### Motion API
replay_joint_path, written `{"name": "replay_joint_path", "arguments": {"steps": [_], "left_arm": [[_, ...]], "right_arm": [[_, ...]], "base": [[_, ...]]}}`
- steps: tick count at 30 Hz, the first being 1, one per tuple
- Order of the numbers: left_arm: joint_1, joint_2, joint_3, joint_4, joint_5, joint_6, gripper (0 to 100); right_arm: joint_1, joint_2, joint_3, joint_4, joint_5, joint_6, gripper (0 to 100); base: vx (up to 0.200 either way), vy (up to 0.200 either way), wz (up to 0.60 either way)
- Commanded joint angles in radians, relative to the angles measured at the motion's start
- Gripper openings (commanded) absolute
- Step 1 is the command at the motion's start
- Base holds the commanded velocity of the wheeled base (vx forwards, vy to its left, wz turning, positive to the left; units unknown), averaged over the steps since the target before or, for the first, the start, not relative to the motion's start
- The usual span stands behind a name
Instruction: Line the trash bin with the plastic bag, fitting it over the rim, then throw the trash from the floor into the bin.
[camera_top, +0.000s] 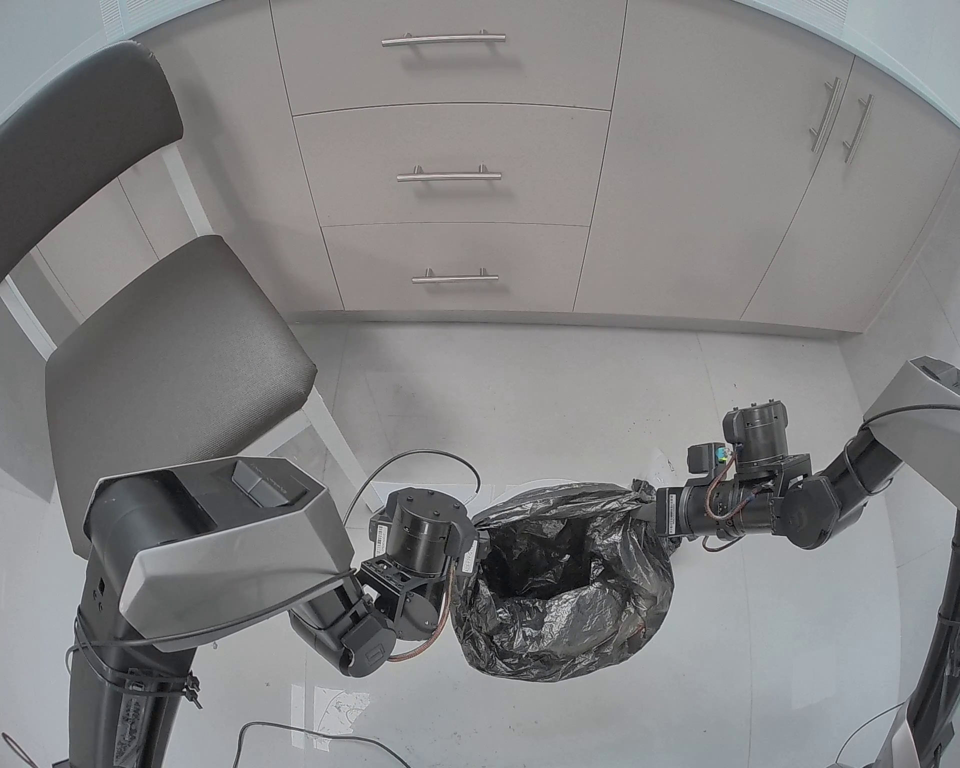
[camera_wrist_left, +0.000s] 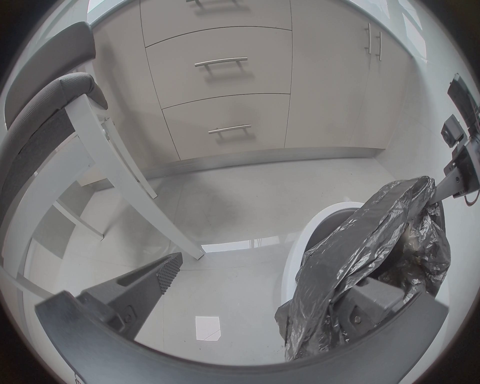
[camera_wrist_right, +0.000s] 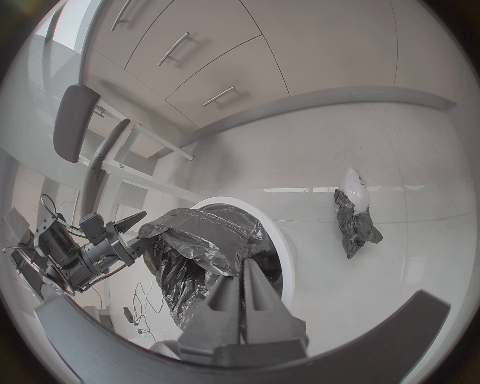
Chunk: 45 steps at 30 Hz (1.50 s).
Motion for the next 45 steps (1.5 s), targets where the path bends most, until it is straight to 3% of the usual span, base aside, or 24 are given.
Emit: {"name": "replay_joint_path", "arguments": {"steps": [1, 12, 19, 45], "left_arm": [[0.011, 0.017, -0.008, -0.002, 0.009, -0.002, 100], [0.017, 0.031, -0.014, -0.002, 0.009, -0.010, 100], [0.017, 0.032, -0.015, -0.002, 0.011, -0.016, 100], [0.057, 0.041, -0.018, -0.004, 0.011, -0.024, 100]], "right_arm": [[0.001, 0.031, -0.022, -0.006, -0.019, -0.025, 0], [0.002, 0.057, -0.036, -0.063, -0.024, -0.024, 0], [0.010, 0.080, -0.061, -0.081, -0.060, -0.027, 0], [0.034, 0.161, -0.203, -0.075, -0.123, -0.031, 0]], "base": [[0.000, 0.000, 0.00], [0.000, 0.000, 0.00], [0.000, 0.000, 0.00], [0.000, 0.000, 0.00]]}}
